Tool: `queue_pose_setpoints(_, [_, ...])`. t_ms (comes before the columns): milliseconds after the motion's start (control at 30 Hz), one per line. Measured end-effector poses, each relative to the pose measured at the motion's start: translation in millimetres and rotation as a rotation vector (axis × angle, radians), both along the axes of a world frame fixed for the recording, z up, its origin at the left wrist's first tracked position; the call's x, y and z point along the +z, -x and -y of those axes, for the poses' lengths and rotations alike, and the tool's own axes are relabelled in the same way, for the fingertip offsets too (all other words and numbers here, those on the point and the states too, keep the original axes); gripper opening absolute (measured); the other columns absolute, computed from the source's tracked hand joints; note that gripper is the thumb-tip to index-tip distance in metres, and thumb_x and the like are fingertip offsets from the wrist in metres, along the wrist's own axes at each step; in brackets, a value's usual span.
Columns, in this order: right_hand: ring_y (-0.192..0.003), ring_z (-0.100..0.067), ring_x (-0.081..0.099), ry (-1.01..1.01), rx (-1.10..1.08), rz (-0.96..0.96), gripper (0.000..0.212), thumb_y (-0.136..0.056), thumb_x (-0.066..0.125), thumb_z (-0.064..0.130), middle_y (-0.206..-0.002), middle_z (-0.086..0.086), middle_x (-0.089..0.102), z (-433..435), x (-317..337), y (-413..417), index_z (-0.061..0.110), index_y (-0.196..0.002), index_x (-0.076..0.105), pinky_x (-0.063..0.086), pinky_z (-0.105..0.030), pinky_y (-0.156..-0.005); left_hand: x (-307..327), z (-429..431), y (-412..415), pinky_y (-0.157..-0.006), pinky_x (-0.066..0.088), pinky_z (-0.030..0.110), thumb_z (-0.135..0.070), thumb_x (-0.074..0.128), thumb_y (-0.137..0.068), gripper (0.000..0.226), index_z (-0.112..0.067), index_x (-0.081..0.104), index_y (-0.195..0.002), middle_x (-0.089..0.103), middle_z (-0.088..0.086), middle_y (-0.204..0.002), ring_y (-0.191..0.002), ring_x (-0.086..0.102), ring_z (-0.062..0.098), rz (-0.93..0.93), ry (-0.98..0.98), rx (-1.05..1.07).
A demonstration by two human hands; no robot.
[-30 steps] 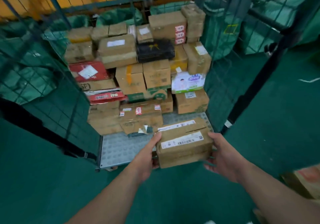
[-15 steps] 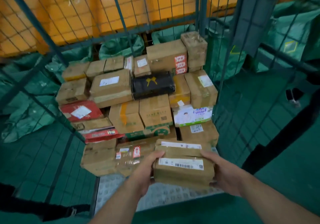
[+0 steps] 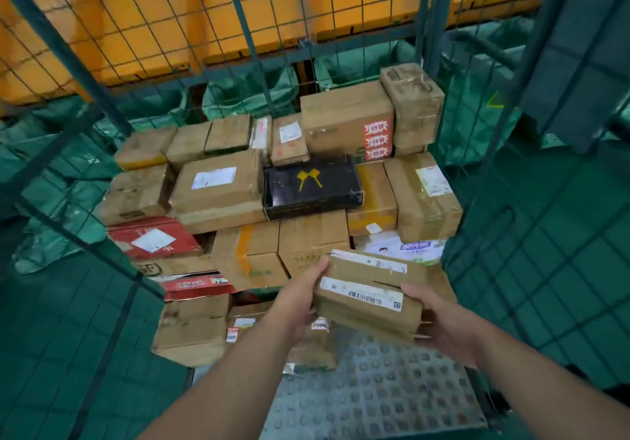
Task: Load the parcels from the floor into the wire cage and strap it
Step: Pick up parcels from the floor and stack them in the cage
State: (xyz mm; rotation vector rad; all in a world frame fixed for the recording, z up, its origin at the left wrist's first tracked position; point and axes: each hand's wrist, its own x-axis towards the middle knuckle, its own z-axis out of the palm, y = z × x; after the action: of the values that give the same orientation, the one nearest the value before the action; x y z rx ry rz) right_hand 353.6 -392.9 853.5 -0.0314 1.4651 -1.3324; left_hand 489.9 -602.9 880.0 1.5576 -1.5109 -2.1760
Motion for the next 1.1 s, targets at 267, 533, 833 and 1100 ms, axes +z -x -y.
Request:
queue_pose_setpoints(267, [-0.115,-0.032,0.064,-0.067,-0.389,-0.081,0.066,-0.077,0.083,0.053,-0.129,-0.006,0.059,53,-11,71,0.035,-0.129,0.046,0.057,-0.054,-0.095,-36,60,97,-0.089,0.053,0.037,-0.069,0.067,-0.077,0.065,-0.022,0.068,-0.122,0.071,0.000,-0.116,-0.106,0.066,0.022,0.066,0.042,-0.110])
queue_pose_setpoints(533, [-0.113,-0.028,0.065,-0.196,-0.510,-0.222,0.090,-0.063,0.091,0.059,-0.133,-0.006,0.054,88,-27,133,0.046,-0.125,0.028,0.059,-0.055,-0.092,-59,91,186,-0.076,0.052,0.033,-0.025,0.063,-0.098,0.013,-0.022,0.055,-0.089,0.059,0.006,-0.090,-0.076,0.057,0.021,0.140,0.239,-0.182])
queue_pose_setpoints(833, [-0.136,-0.044,0.040,-0.641,-0.357,-0.616,0.126,-0.062,0.082,0.074,-0.160,-0.012,0.016,162,-67,223,0.023,-0.152,0.009,0.045,-0.056,-0.104,-89,172,229,-0.116,0.031,0.036,-0.044,0.063,-0.096,0.090,-0.035,0.005,-0.164,-0.013,0.007,-0.171,-0.155,0.016,0.037,0.553,0.609,-0.408])
queue_pose_setpoints(1100, [-0.137,-0.038,0.040,-0.453,-0.178,-0.737,0.120,-0.062,0.080,0.077,-0.157,-0.009,0.017,235,-92,270,0.035,-0.150,0.010,0.045,-0.051,-0.109,-101,191,234,-0.121,0.032,0.045,-0.059,0.062,-0.081,0.104,-0.040,0.001,-0.163,-0.024,0.009,-0.168,-0.158,0.005,0.031,0.741,0.646,-0.603])
